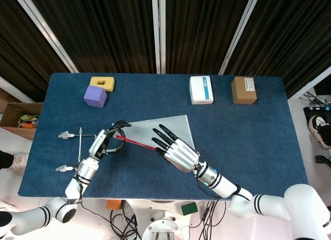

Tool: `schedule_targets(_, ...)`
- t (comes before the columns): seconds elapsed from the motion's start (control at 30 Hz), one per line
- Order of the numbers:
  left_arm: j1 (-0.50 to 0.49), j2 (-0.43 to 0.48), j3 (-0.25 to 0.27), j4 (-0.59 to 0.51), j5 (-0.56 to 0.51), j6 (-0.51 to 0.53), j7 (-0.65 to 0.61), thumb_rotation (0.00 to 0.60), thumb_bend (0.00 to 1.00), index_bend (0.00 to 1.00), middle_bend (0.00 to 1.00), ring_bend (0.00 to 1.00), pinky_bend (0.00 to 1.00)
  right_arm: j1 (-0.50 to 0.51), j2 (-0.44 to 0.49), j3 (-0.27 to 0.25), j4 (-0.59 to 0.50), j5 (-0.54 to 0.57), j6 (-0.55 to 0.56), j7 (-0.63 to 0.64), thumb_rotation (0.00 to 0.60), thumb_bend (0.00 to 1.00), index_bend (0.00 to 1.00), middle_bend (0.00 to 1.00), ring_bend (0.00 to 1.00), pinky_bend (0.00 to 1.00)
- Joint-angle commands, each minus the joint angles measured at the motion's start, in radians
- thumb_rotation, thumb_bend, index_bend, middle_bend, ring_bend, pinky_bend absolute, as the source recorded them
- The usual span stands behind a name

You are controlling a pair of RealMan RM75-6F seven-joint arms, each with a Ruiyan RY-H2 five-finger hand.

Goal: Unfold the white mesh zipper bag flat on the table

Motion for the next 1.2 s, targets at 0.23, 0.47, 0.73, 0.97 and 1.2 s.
schedule_targets(0.23, 0.031, -0.017, -0.013, 0.083, -0.022, 0.025, 0.023, 0.600, 0.51, 0.63, 0.26, 0.10, 0.14, -0.176, 0.134, -0.105, -0.027, 0.021, 0.114, 0.023, 0.600, 0.48, 0.67, 0.27, 0.00, 0.00)
schedule_targets(0.47, 0.044, -0.022, -0.019, 0.115, -0.032, 0.026, 0.023, 0.600, 0.51, 0.63, 0.26, 0.10, 0.14, -0.283, 0.179, -0.138, 0.019, 0.062, 0.158, 0.094, 0.600, 0.48, 0.67, 0.27, 0.00, 0.00)
schedule_targets(0.73, 0.050, -0.032, -0.020, 0.136, -0.030, 0.027, 0.074, 0.600, 0.51, 0.63, 0.26, 0.10, 0.14, -0.314, 0.156, -0.122, 0.078, 0.072, 0.146, 0.169, 0.600, 0.48, 0.67, 0.27, 0.00, 0.00)
schedule_targets(0.97, 0.066, 0.012, 0.023, 0.142, 0.017, 0.062, 0.455, 0.600, 0.50, 0.23, 0.12, 0.05, 0.13, -0.281, 0.117, -0.094, 0.079, 0.066, 0.082, 0.195, 0.600, 0.41, 0.57, 0.23, 0.00, 0.00)
schedule_targets(1.2, 0.134, 0.147, 0.031, -0.052, -0.017, 0.108, 0.860, 0.600, 0.25, 0.13, 0.08, 0.03, 0.13, -0.289, 0.155, -0.051, 0.040, 0.124, 0.048, 0.200, 0.600, 0.31, 0.25, 0.14, 0.00, 0.00)
